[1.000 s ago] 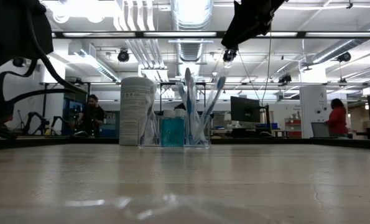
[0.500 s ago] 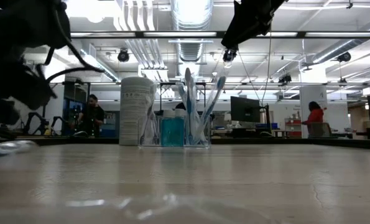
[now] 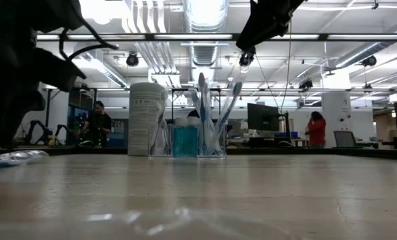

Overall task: Pick & Place toothbrushing station
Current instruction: Put the blue toothbrush into the right of the transparent organizer

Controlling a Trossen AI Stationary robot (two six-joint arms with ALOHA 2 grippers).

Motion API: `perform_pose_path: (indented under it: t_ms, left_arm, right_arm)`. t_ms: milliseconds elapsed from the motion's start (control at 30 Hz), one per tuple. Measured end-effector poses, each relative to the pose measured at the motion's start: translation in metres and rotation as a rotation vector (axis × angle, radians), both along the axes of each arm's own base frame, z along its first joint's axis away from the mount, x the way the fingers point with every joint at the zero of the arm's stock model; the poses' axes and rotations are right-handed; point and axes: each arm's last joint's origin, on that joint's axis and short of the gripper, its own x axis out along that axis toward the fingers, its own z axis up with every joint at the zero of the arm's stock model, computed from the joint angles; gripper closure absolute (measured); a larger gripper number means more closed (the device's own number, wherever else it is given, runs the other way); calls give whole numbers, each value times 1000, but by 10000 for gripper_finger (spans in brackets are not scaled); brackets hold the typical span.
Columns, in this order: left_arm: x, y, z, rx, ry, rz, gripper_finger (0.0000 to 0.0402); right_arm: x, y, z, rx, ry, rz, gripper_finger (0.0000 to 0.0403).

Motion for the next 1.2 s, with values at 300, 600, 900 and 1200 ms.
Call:
perform_pose_path:
  t_ms: [300,600,900,1200]
  left_arm:
    - [-13,13,22,95,187,455,200]
    - [-11,27,50,341,59,796,200]
    - [-4,33,41,263,23,863,200]
    - [-11,37,13,200,109,850,200]
  right_arm:
    - [0,0,0,-7,0,6,234]
    - [0,0,0,-6,0,6,234]
    - [0,0,0,-6,1,6,234]
    - [0,0,0,-7,4,7,234]
